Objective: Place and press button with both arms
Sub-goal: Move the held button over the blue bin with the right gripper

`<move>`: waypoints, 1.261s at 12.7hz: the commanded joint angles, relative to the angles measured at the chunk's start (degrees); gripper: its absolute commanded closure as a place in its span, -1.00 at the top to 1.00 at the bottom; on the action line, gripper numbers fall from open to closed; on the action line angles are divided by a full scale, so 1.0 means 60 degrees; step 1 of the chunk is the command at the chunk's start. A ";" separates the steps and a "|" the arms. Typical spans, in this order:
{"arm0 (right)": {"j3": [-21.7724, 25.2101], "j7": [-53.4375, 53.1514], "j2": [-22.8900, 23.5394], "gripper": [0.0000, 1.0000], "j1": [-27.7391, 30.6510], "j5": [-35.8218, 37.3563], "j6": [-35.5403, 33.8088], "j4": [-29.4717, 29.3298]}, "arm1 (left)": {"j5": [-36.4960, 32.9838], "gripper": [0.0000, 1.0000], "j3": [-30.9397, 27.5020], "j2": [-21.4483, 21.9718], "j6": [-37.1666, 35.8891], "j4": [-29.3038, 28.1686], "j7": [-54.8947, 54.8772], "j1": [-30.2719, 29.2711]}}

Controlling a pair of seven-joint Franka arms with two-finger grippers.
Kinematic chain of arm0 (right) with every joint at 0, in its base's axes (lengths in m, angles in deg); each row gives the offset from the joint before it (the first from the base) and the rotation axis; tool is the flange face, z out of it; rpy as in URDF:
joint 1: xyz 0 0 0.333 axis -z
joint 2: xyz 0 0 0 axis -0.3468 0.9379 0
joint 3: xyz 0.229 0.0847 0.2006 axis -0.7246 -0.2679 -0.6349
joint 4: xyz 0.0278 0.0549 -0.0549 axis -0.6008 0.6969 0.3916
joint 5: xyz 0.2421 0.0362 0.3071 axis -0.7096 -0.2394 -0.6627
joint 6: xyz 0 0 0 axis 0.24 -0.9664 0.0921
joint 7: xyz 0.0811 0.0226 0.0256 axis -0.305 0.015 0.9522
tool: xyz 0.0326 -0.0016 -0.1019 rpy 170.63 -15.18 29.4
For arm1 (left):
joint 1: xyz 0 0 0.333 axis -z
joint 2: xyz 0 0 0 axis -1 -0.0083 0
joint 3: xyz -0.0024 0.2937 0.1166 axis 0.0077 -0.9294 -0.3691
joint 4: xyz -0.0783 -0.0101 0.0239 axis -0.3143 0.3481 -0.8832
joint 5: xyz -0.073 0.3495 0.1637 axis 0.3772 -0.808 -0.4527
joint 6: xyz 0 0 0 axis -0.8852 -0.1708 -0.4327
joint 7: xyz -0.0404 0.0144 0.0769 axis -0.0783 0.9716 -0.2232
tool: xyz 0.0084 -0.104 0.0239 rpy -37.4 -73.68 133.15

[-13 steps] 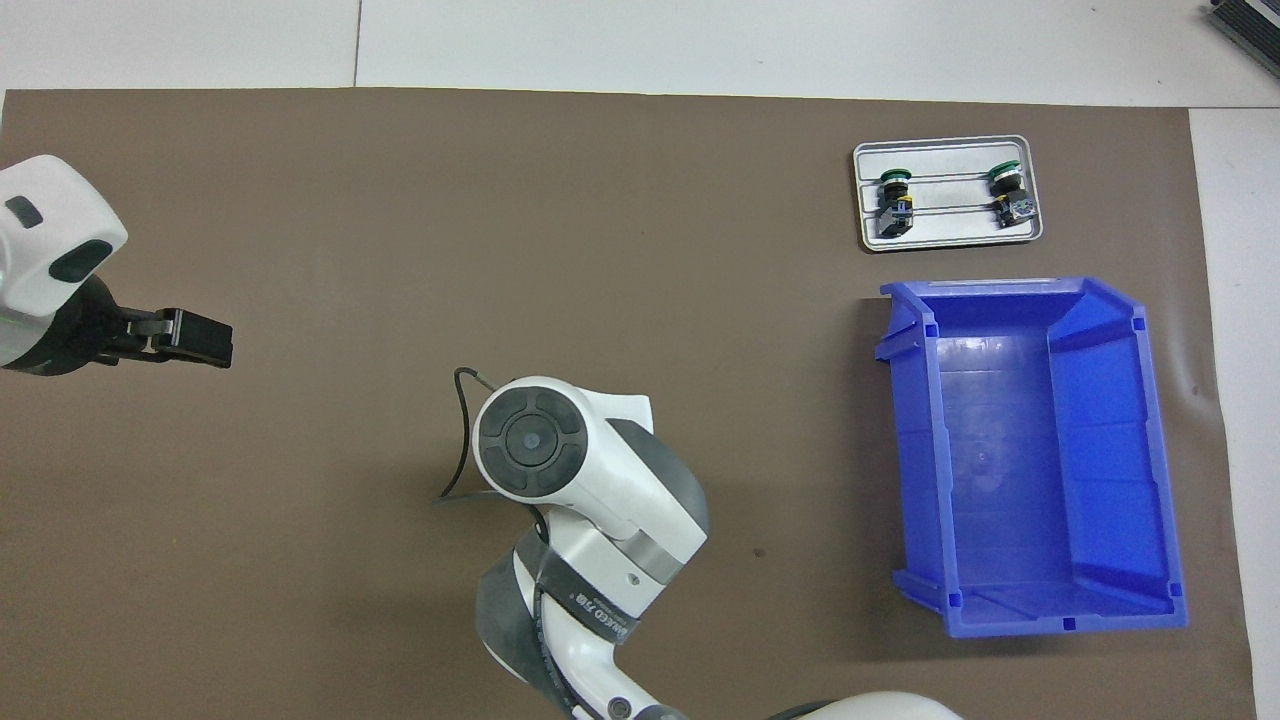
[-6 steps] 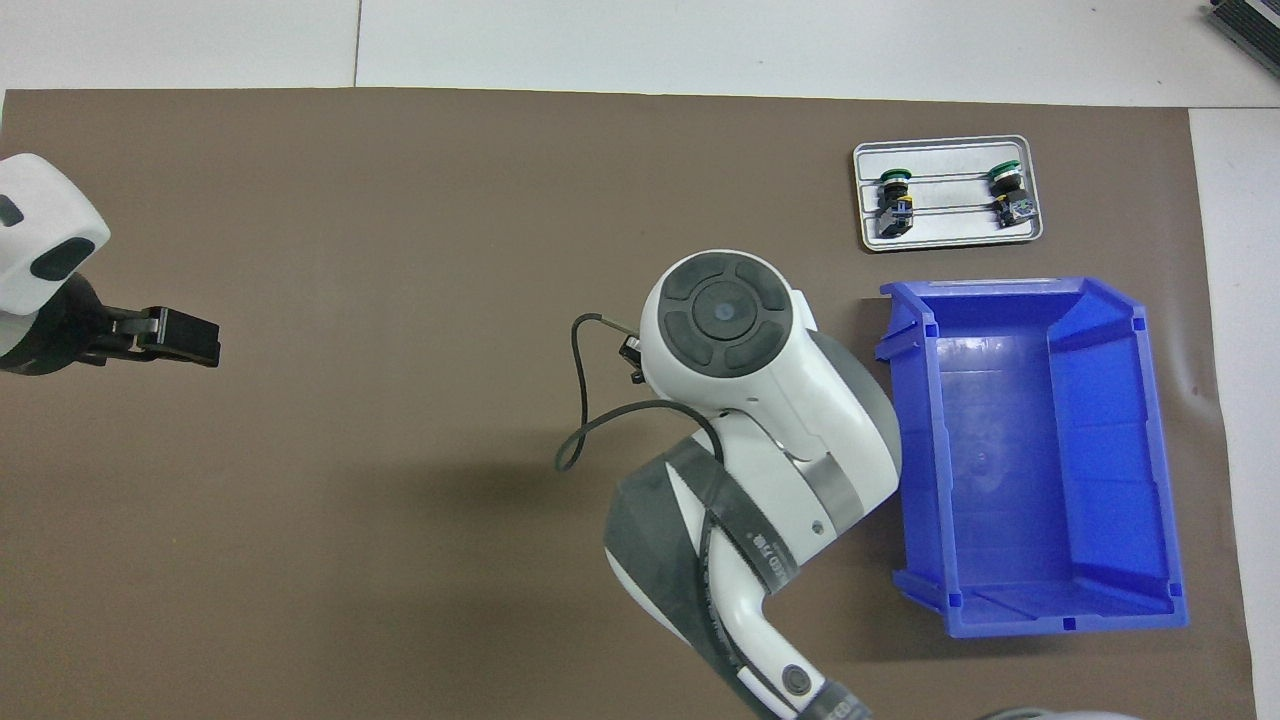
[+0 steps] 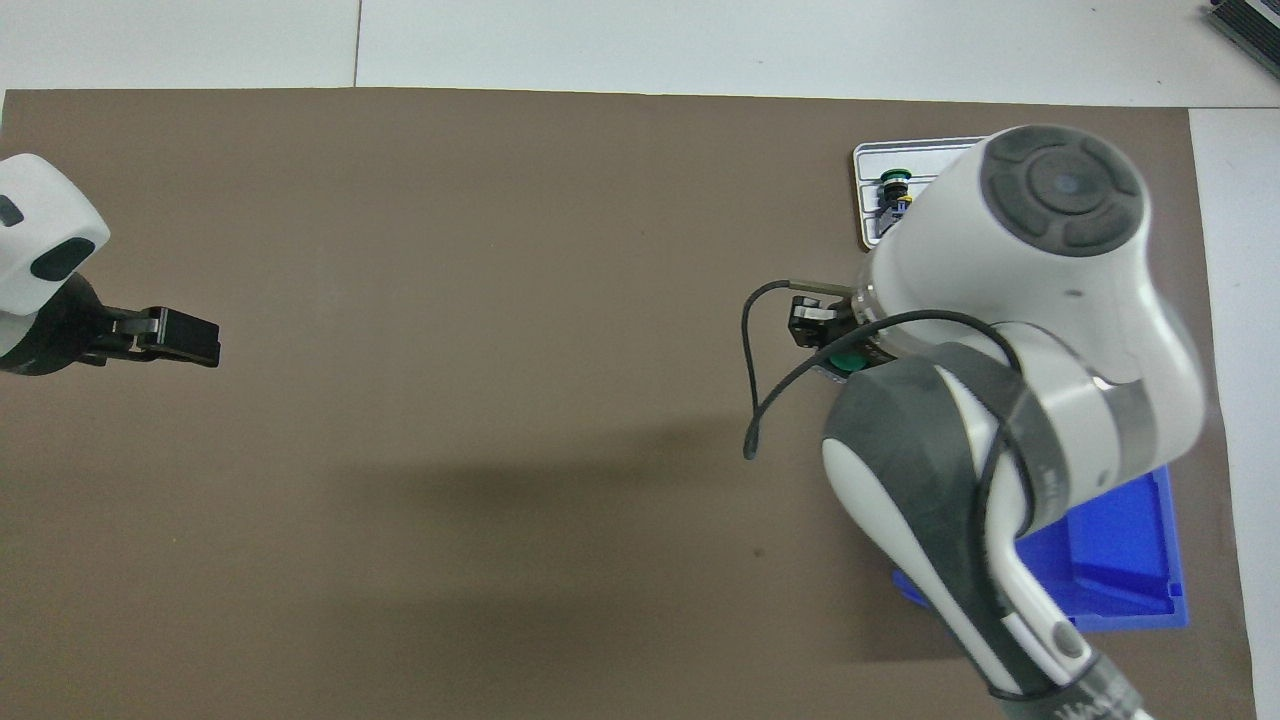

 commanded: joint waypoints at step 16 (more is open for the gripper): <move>-0.0119 0.8379 0.0969 -1.00 0.3488 -0.0307 0.2733 0.1695 | -0.0130 1.00 0.0081 0.0259 -0.0049 -0.0265 -0.0098 -0.0122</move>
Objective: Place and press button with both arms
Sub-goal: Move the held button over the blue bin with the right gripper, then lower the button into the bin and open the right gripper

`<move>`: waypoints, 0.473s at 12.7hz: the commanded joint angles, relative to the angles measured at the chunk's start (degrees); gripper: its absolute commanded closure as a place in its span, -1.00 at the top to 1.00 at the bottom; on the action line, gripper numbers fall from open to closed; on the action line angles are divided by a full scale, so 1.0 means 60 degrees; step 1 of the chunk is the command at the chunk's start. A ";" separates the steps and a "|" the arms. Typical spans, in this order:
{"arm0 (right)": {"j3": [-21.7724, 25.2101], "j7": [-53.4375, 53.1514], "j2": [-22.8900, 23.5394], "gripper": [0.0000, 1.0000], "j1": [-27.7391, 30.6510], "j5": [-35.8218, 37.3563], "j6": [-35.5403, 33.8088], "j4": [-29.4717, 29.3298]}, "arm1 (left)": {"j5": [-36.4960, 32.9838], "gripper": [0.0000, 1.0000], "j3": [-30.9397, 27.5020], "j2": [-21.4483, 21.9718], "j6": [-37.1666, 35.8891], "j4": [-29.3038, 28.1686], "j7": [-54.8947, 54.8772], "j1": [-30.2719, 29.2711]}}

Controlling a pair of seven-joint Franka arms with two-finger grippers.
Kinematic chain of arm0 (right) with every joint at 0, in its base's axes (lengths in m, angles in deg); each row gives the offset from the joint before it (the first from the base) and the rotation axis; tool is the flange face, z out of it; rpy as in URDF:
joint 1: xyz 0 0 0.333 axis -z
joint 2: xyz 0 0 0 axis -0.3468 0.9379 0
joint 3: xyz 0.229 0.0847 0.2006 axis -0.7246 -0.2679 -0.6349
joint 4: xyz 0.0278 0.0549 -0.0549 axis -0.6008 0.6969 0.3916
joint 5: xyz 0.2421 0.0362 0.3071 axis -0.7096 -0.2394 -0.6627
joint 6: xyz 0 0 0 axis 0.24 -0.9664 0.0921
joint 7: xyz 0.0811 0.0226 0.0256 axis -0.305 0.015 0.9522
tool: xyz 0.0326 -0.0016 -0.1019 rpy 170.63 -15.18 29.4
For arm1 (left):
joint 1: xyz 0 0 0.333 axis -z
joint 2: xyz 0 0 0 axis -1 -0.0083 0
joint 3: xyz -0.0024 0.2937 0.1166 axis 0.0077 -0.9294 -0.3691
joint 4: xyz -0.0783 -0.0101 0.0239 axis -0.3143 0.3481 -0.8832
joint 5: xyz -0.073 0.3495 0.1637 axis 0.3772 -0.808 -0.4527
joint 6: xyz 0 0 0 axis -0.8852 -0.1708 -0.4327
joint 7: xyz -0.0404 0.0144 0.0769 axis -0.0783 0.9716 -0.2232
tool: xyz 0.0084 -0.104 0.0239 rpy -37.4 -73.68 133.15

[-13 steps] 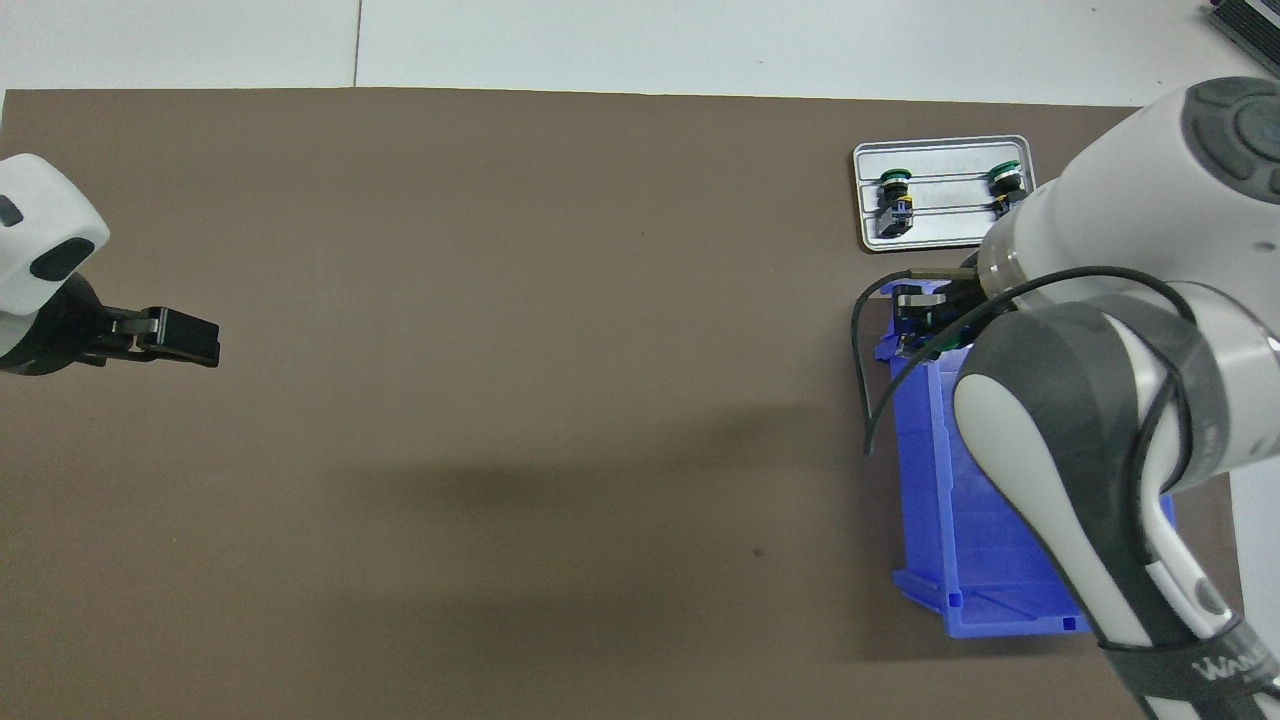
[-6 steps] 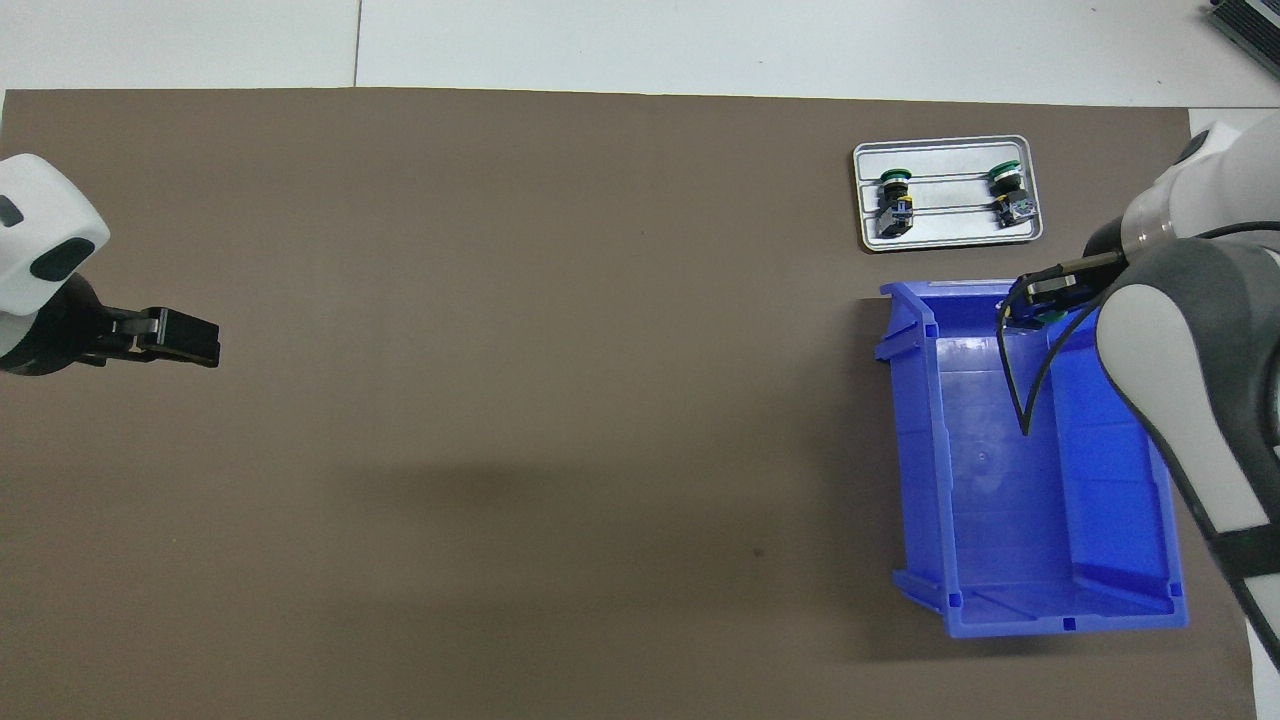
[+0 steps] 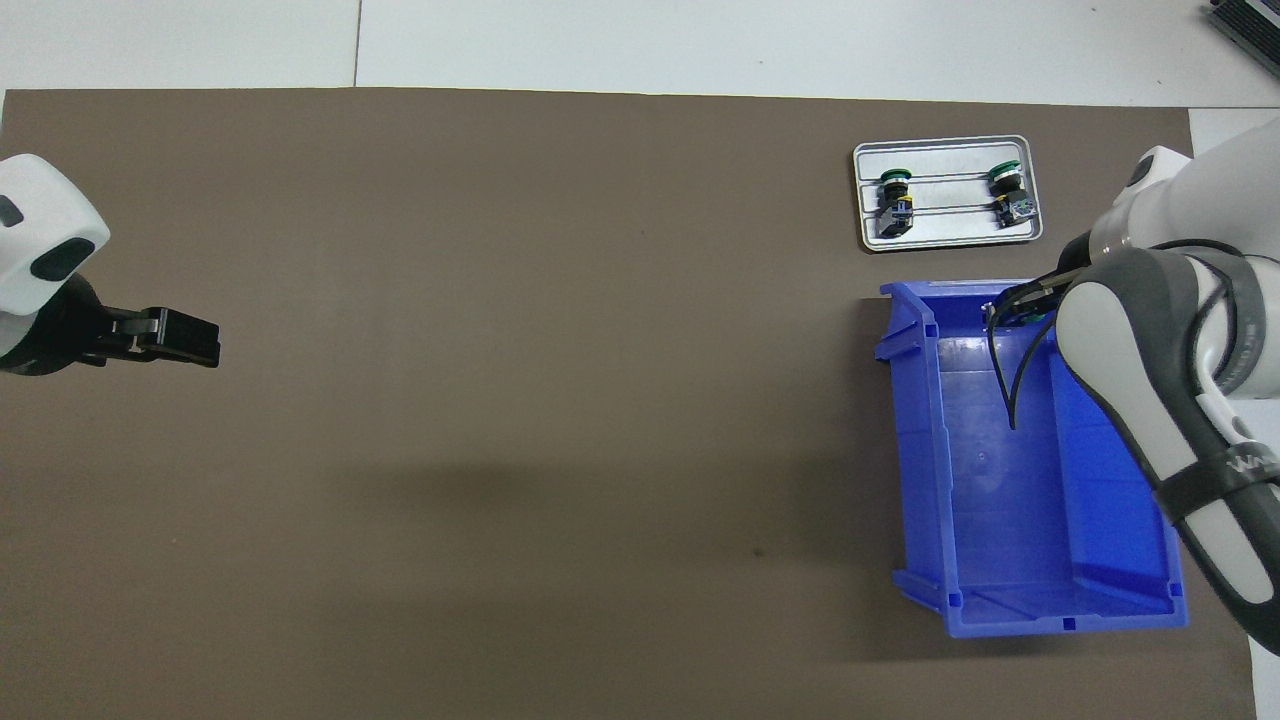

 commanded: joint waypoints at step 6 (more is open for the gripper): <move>-0.0120 0.0829 -0.0049 -1.00 0.0267 -0.0293 0.0985 0.1214 | -0.0130 1.00 0.0081 0.0257 -0.0045 -0.0261 -0.0098 -0.0122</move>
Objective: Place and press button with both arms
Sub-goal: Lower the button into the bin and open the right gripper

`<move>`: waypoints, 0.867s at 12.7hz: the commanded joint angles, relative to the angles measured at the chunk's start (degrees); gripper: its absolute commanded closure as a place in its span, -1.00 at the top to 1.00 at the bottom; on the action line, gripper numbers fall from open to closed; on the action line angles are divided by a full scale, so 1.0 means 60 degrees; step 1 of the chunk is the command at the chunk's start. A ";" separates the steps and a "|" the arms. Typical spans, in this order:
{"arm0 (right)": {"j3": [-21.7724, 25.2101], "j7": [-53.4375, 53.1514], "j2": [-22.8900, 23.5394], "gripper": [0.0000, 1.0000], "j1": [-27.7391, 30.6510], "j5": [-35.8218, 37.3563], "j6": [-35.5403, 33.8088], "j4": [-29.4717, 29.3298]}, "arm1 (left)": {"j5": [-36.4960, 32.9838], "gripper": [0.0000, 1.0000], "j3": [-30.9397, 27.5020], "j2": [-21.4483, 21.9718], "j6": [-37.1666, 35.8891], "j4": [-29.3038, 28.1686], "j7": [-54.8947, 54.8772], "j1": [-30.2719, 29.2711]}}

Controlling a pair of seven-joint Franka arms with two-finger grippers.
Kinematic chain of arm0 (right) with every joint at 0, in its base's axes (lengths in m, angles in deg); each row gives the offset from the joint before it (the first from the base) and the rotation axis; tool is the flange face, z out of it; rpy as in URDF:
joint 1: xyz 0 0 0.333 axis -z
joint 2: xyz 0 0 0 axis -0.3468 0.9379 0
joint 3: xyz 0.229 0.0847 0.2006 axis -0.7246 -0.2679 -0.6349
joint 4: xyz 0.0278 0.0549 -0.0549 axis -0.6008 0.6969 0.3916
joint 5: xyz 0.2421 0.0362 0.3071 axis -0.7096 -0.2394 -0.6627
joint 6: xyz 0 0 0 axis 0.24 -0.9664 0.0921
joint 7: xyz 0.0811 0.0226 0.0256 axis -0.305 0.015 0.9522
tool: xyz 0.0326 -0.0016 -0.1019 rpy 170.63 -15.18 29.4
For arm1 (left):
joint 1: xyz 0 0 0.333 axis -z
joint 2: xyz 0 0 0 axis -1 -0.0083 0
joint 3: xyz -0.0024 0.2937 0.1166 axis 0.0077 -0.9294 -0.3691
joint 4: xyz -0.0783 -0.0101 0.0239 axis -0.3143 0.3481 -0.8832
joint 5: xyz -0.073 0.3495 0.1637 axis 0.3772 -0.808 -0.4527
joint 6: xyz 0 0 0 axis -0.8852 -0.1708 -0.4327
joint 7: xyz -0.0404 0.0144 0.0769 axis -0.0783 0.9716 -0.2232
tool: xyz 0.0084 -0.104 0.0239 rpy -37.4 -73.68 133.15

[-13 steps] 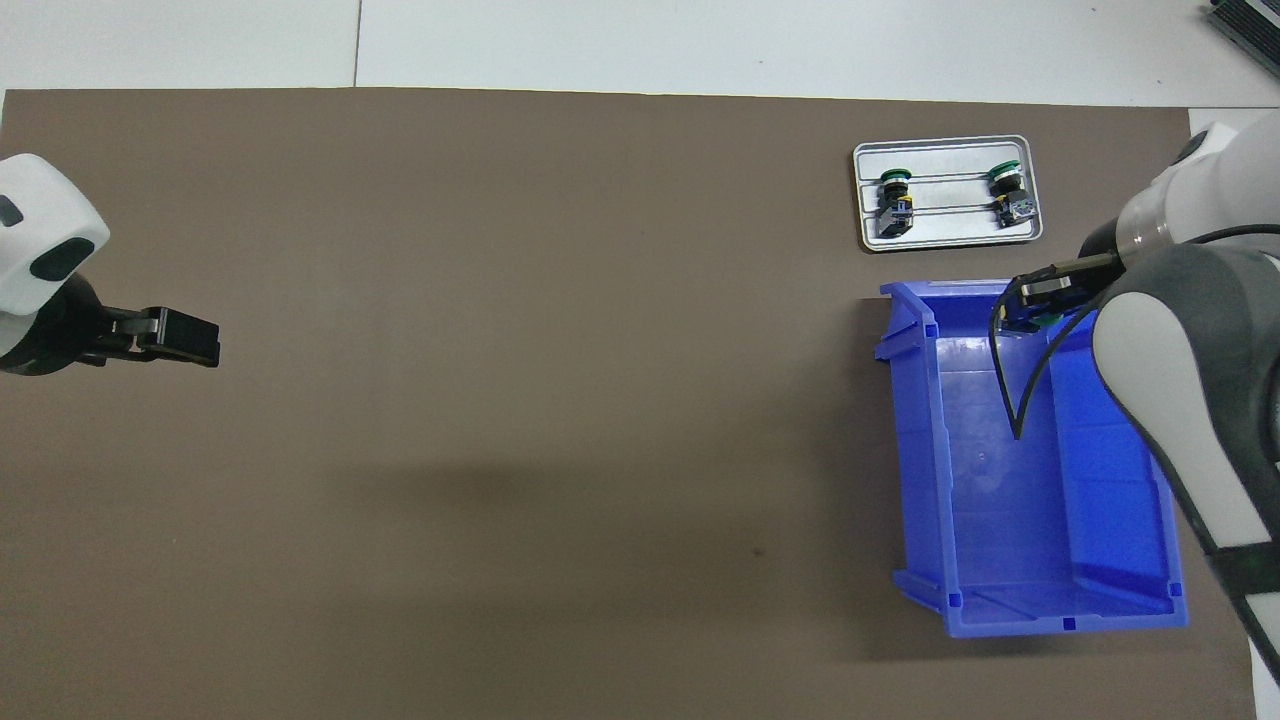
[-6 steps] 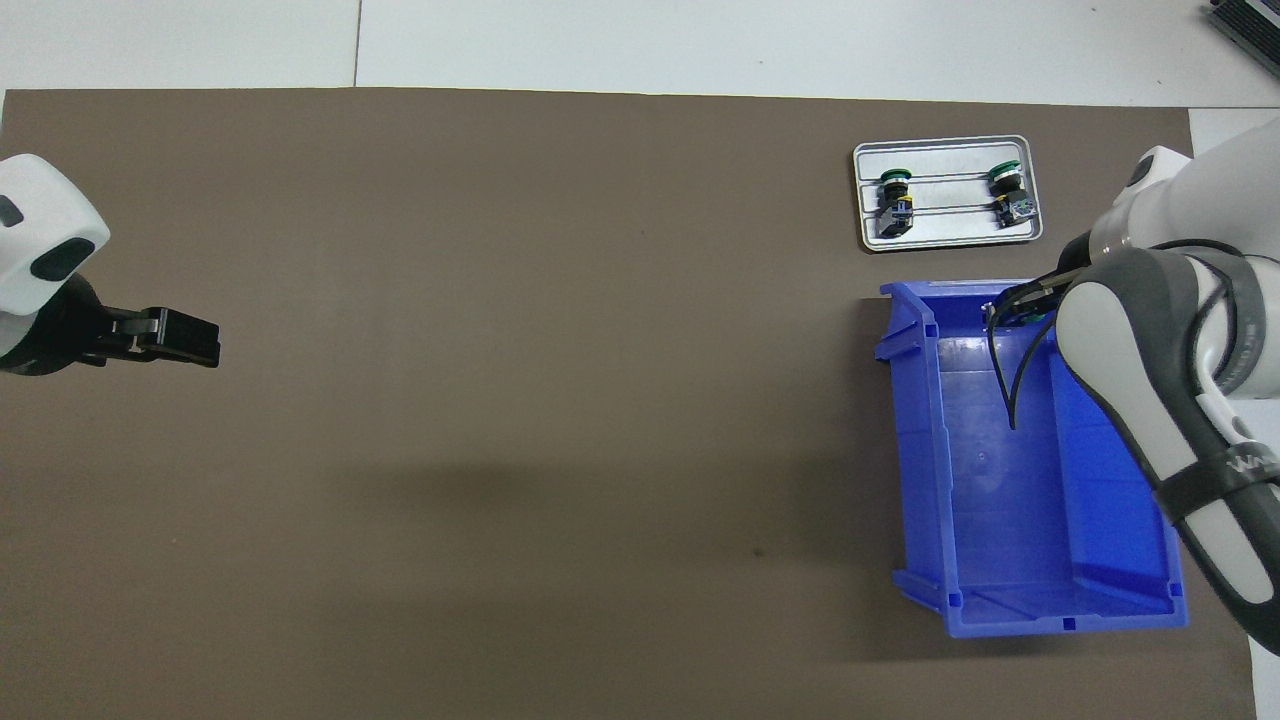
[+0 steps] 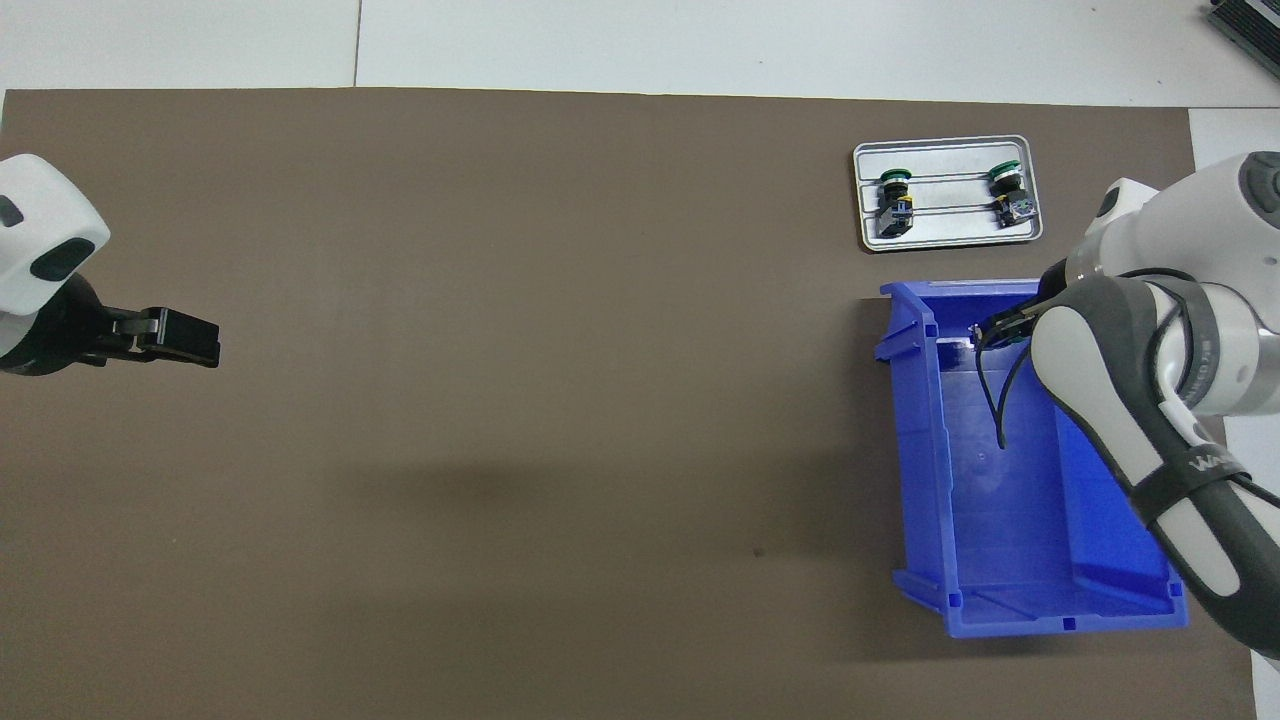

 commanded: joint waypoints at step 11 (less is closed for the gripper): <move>-0.0105 -0.2189 -0.0706 0.81 0.0093 -0.0526 0.0701 0.0821 | -0.0130 1.00 0.0081 0.0257 -0.0045 -0.0260 -0.0112 -0.0122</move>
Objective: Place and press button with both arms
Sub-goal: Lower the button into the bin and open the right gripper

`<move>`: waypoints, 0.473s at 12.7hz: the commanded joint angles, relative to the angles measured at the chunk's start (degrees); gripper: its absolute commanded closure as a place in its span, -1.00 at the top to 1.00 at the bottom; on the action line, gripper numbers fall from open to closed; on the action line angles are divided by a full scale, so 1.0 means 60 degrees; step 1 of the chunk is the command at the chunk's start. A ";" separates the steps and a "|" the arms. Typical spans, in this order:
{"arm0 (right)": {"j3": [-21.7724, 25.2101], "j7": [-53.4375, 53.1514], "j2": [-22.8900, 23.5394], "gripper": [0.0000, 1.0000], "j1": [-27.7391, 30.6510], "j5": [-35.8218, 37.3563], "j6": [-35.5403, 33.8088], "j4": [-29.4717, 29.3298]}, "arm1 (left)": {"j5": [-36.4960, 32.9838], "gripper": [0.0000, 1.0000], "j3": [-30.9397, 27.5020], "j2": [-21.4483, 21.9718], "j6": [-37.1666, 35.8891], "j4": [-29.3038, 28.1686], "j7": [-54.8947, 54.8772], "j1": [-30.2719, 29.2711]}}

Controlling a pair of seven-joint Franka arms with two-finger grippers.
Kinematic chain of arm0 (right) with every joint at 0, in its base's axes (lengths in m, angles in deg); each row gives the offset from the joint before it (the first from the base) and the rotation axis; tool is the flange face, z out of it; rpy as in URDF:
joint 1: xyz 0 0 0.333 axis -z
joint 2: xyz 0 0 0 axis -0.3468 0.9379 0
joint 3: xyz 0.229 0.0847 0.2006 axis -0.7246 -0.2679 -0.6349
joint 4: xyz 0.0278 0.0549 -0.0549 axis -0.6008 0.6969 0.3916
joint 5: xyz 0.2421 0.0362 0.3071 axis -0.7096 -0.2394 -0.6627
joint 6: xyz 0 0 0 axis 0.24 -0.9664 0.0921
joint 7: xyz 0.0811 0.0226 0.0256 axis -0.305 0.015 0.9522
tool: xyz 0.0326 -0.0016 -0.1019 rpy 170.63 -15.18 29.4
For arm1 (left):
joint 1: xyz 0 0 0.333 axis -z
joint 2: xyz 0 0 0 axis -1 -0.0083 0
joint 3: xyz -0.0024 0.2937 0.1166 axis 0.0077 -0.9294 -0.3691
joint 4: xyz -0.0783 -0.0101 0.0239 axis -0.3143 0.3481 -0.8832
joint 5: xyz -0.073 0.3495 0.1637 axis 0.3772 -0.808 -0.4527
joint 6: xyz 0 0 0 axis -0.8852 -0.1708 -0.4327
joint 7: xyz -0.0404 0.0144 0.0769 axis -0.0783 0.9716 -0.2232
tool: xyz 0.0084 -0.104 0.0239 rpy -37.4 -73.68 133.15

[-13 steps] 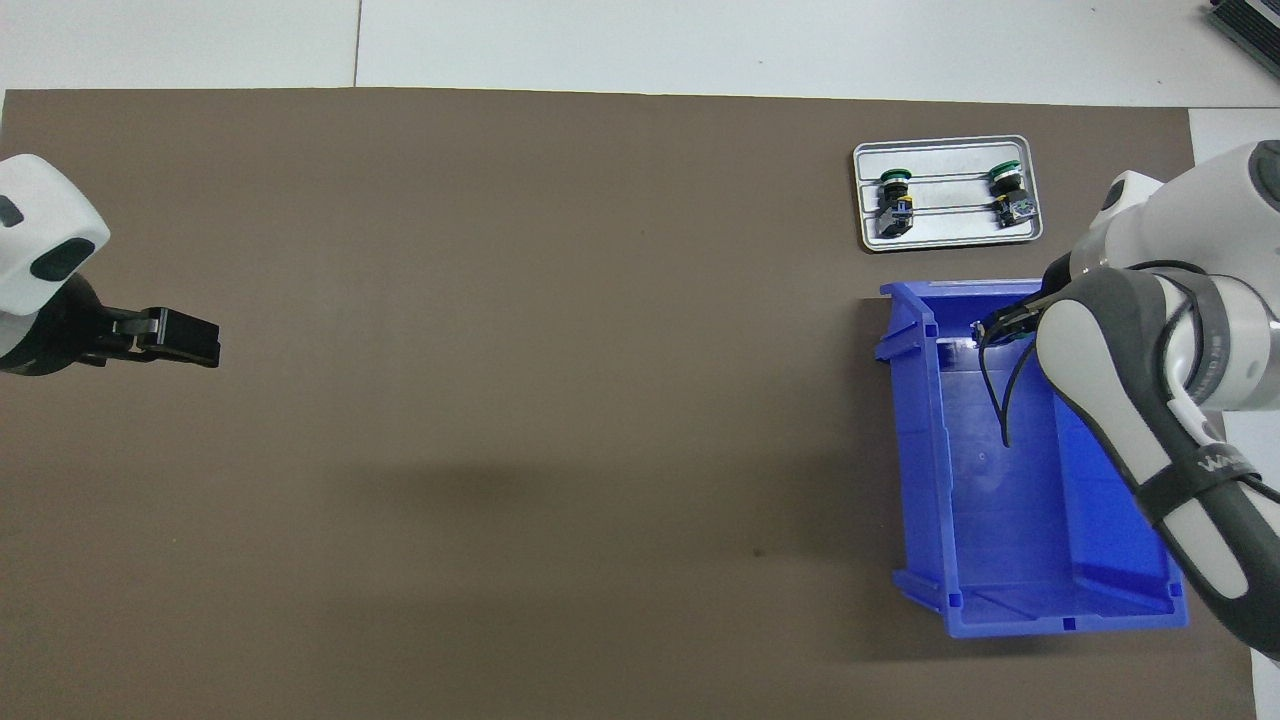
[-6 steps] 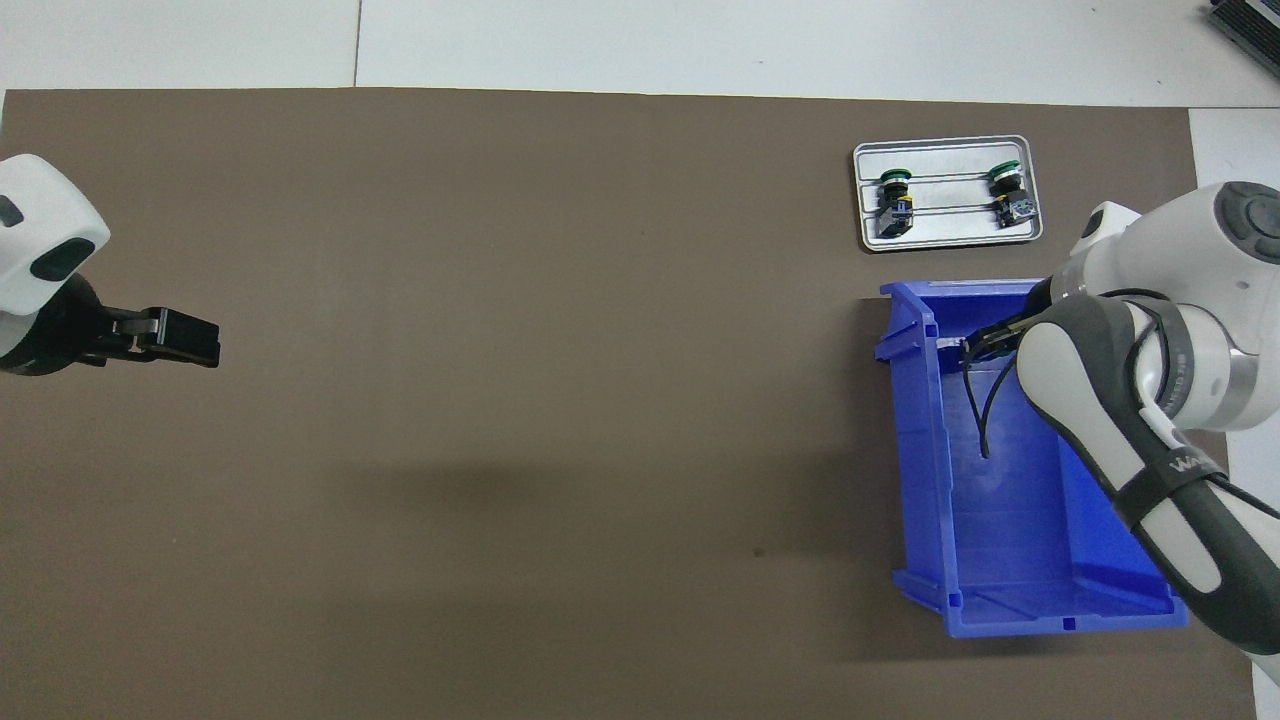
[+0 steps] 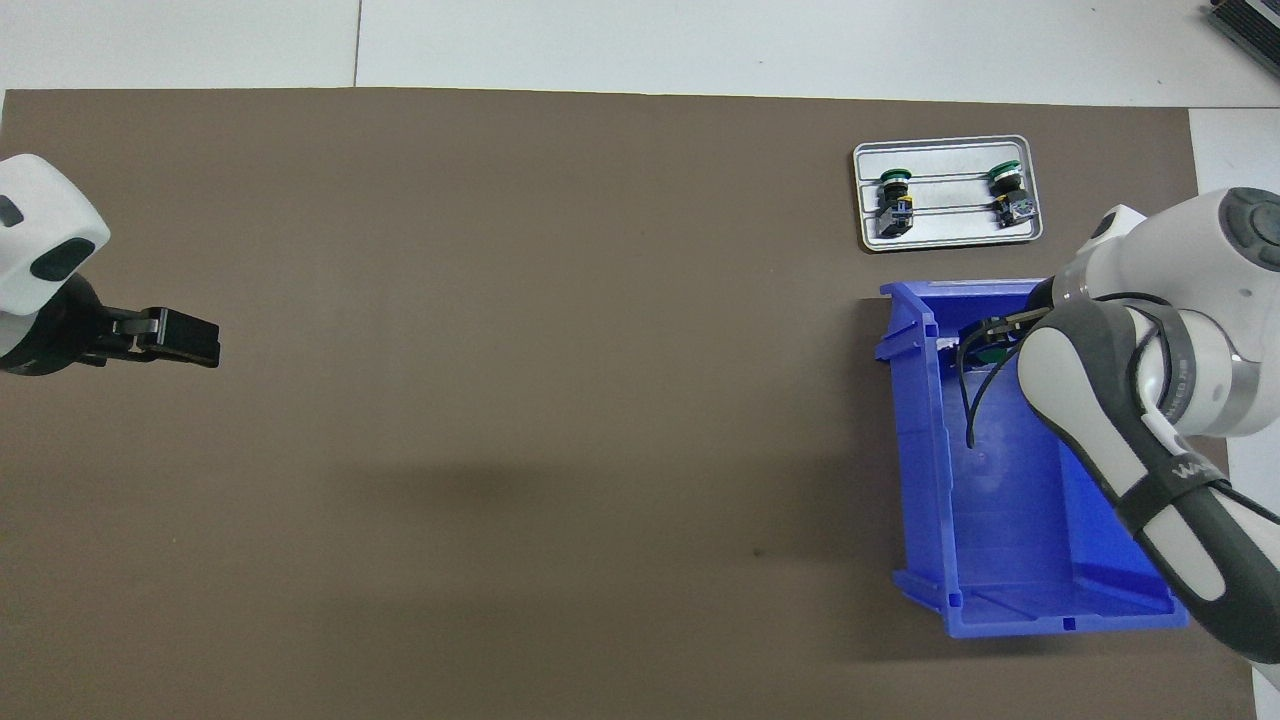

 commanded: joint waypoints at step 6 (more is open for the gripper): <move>-0.0159 -0.3410 -0.2068 0.95 -0.0252 -0.0150 -0.1174 0.0089 | -0.0130 1.00 0.0080 0.0256 -0.0044 -0.0260 -0.0112 -0.0121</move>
